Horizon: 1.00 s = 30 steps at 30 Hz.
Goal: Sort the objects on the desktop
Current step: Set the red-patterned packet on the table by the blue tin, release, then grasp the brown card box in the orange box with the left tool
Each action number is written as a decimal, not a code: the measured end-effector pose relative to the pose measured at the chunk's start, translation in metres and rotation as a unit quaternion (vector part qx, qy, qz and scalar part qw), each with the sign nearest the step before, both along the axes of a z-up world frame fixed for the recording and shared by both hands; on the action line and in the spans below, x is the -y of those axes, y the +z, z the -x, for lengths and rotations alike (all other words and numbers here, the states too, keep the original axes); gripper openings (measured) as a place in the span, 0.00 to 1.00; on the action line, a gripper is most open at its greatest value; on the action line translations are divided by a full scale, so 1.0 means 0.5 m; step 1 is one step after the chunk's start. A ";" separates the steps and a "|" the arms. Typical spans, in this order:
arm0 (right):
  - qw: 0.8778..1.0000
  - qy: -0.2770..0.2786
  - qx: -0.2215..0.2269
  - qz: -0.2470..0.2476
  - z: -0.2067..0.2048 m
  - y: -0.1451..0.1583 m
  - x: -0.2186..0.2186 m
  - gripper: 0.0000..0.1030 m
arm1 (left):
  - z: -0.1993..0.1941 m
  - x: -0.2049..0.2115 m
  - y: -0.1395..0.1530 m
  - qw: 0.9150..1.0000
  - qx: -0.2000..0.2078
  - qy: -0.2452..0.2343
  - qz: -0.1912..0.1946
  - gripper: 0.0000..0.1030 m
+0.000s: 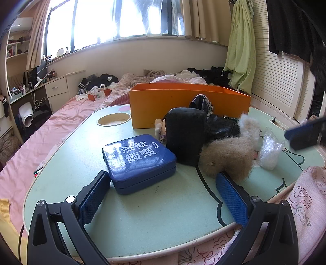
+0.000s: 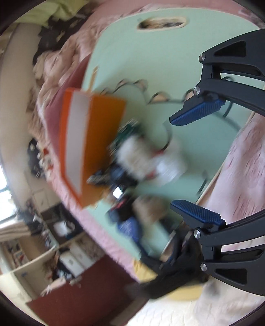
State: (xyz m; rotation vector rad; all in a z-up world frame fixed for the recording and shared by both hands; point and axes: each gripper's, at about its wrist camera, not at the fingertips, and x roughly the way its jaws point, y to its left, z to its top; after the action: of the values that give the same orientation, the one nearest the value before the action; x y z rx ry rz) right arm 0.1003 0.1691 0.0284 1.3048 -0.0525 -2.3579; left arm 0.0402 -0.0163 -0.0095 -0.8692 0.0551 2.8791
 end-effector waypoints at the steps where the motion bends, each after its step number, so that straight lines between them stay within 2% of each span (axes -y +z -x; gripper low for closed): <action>1: 1.000 -0.003 0.004 -0.010 -0.002 -0.014 -0.001 0.73 | 0.000 0.000 0.000 1.000 0.000 0.000 0.000 1.00; 3: 1.000 -0.007 0.012 -0.027 0.000 -0.043 0.004 0.75 | 0.000 0.000 0.000 1.000 0.000 0.000 0.000 1.00; 4: 0.999 -0.010 -0.015 -0.040 -0.005 -0.048 0.007 0.76 | -0.001 0.000 0.001 1.000 -0.001 0.000 0.000 1.00; 8: 0.995 -0.020 -0.035 -0.086 0.003 -0.076 0.036 1.00 | -0.002 0.002 0.001 1.000 0.000 0.000 0.001 1.00; 15: 0.996 -0.001 -0.050 -0.073 -0.009 -0.094 0.022 1.00 | -0.002 0.004 0.001 1.000 0.000 0.000 0.000 1.00; 26: 0.996 0.010 -0.060 -0.071 0.007 -0.069 0.046 1.00 | 0.000 0.012 0.000 1.000 0.007 -0.003 0.002 1.00; 30: 0.996 0.010 -0.060 -0.071 0.007 -0.068 0.048 1.00 | -0.003 0.028 0.022 1.000 0.012 -0.017 -0.009 1.00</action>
State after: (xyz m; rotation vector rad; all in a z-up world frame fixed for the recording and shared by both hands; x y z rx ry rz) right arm 0.0967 0.1451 -0.0056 1.2179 0.1664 -2.4548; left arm 0.0418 -0.0304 0.0015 -0.8913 0.0409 2.8316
